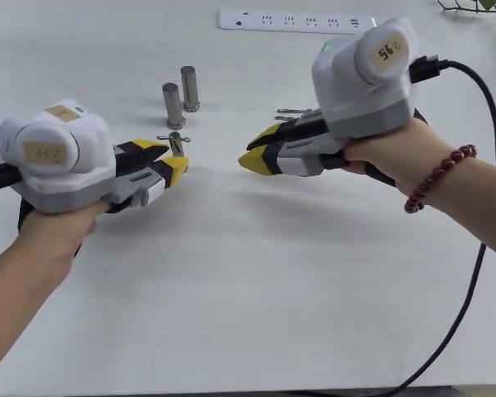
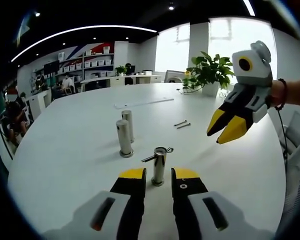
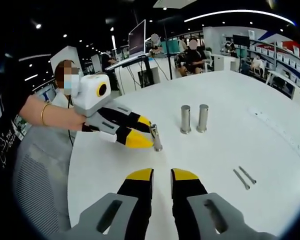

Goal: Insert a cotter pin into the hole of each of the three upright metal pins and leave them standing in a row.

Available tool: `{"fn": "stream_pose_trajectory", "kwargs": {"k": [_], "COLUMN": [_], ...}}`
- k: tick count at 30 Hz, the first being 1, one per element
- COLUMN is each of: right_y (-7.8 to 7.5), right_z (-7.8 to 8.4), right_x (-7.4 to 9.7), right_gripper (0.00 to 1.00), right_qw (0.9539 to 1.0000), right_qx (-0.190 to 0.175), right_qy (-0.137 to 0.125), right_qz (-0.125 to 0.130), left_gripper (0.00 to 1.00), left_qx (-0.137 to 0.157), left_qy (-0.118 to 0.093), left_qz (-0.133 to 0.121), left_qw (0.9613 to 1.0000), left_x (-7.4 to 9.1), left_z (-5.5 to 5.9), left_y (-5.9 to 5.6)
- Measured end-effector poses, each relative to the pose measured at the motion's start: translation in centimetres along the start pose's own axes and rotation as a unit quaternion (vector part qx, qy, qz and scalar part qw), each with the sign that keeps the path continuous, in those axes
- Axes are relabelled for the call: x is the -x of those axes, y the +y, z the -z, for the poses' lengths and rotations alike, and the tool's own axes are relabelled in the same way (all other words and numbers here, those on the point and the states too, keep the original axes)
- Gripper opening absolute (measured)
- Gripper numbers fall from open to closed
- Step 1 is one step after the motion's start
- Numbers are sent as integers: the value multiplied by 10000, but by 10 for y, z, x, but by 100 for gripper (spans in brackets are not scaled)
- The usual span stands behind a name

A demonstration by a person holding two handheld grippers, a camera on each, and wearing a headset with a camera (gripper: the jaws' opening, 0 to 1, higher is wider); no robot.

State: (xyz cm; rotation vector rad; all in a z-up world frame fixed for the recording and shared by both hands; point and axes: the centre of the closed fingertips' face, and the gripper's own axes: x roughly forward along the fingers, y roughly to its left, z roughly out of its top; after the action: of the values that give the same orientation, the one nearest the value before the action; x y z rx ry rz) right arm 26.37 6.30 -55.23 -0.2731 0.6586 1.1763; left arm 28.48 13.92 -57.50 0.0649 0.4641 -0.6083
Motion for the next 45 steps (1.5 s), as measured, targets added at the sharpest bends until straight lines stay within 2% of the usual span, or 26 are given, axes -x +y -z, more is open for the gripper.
{"fn": "stream_pose_trajectory", "kwargs": {"k": [10, 13, 17, 21, 23, 26, 33, 45], "right_y": [0, 1, 0, -1, -1, 0, 2, 4], "right_z": [-24, -28, -31, -34, -34, -34, -34, -35], "right_x": [-17, -26, -36, -40, -43, -46, -51, -57], "right_gripper": [2, 0, 0, 0, 0, 0, 0, 0], "right_qw": [9992, 9990, 9987, 9986, 9986, 9985, 9985, 9986], "right_qx": [202, 276, 339, 367, 360, 354, 375, 295], "right_qy": [-334, -349, -346, -359, -373, -368, -338, -356], "right_qz": [-60, -94, -134, -129, -140, -173, -201, -255], "left_gripper": [27, 30, 34, 38, 40, 44, 49, 59], "left_qx": [8, 15, 30, 43, 79, -16, 13, -149], "left_qy": [-64, -74, -80, -108, -208, -210, -232, -235], "left_qz": [19, 41, 38, 47, 70, 77, 67, 167], "left_qw": [10000, 10000, 10000, 9999, 9997, 9997, 9997, 9995], "left_x": [9, 13, 18, 23, 26, 29, 34, 48], "left_z": [-2, -3, -4, -6, -10, -12, -13, -16], "left_y": [-3, -6, -6, -6, -7, -8, -6, -16]}}
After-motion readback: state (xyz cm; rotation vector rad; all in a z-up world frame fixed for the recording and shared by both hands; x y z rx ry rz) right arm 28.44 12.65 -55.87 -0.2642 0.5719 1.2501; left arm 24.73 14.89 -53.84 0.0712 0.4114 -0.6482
